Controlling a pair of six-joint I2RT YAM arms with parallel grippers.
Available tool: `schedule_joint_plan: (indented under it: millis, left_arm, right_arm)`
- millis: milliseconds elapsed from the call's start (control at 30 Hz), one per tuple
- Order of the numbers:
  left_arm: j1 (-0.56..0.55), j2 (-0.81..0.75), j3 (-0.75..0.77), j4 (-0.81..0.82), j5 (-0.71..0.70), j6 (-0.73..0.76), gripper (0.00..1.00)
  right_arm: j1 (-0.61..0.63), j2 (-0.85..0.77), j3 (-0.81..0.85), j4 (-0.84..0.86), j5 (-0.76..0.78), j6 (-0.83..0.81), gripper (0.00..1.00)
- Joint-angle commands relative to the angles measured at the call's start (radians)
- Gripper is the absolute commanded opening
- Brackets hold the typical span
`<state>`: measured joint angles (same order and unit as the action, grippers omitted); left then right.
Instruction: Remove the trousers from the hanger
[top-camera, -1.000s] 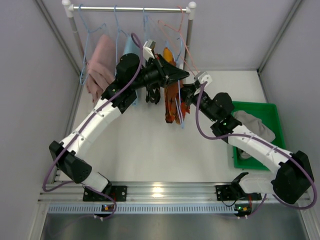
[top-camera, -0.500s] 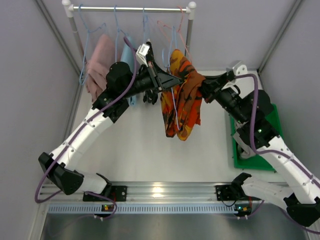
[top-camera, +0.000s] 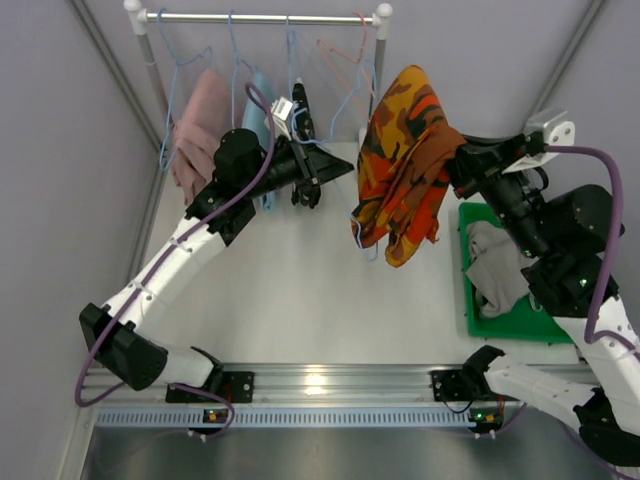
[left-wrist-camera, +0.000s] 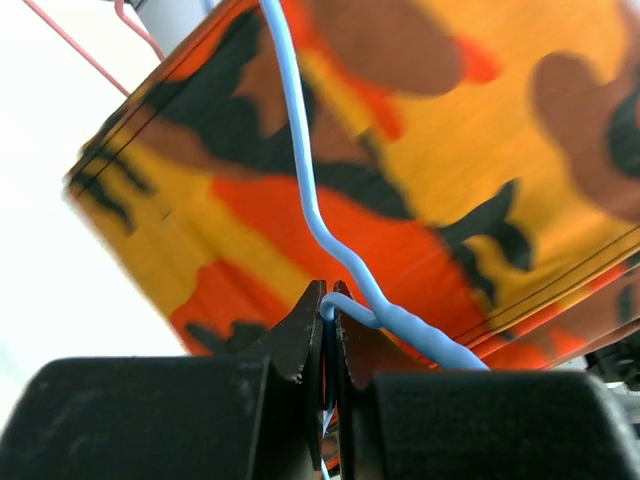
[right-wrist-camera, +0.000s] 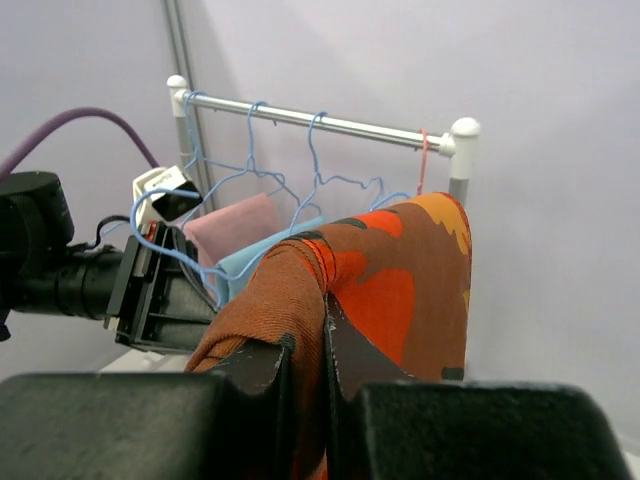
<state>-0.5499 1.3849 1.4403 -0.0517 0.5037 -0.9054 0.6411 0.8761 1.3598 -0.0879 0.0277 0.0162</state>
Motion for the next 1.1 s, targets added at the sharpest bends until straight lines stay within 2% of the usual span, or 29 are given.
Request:
schedule_joint_plan:
  millis: [0, 167, 400, 633, 733, 833, 967, 1067]
  left_arm:
    - [0.011, -0.007, -0.024, 0.013, -0.027, 0.069, 0.00]
    - [0.010, 0.002, -0.031, 0.015, -0.024, 0.071, 0.00]
    - [0.010, -0.009, -0.049, 0.013, -0.014, 0.095, 0.00]
    - [0.010, -0.015, -0.057, 0.009, -0.001, 0.114, 0.00]
    - [0.008, -0.020, -0.055, 0.007, 0.001, 0.126, 0.00]
    - [0.008, -0.027, -0.063, 0.007, -0.001, 0.134, 0.00]
    - [0.008, -0.032, -0.067, 0.009, 0.006, 0.140, 0.00]
    - [0.008, -0.032, -0.063, 0.007, 0.009, 0.148, 0.00]
  right_arm:
    - [0.009, -0.048, 0.189, 0.174, 0.058, -0.045, 0.00]
    - [0.011, -0.039, 0.312, 0.168, 0.093, -0.093, 0.00]
    - [-0.018, -0.091, 0.357, 0.168, 0.152, -0.248, 0.00]
    - [-0.147, -0.152, 0.400, 0.133, 0.155, -0.282, 0.00]
    - [-0.204, -0.177, 0.398, 0.091, 0.214, -0.337, 0.00]
    - [-0.254, -0.215, 0.349, 0.051, 0.317, -0.435, 0.00]
    - [-0.297, -0.319, 0.150, 0.045, 0.474, -0.599, 0.00]
    - [-0.336, -0.402, 0.009, 0.060, 0.512, -0.654, 0.00]
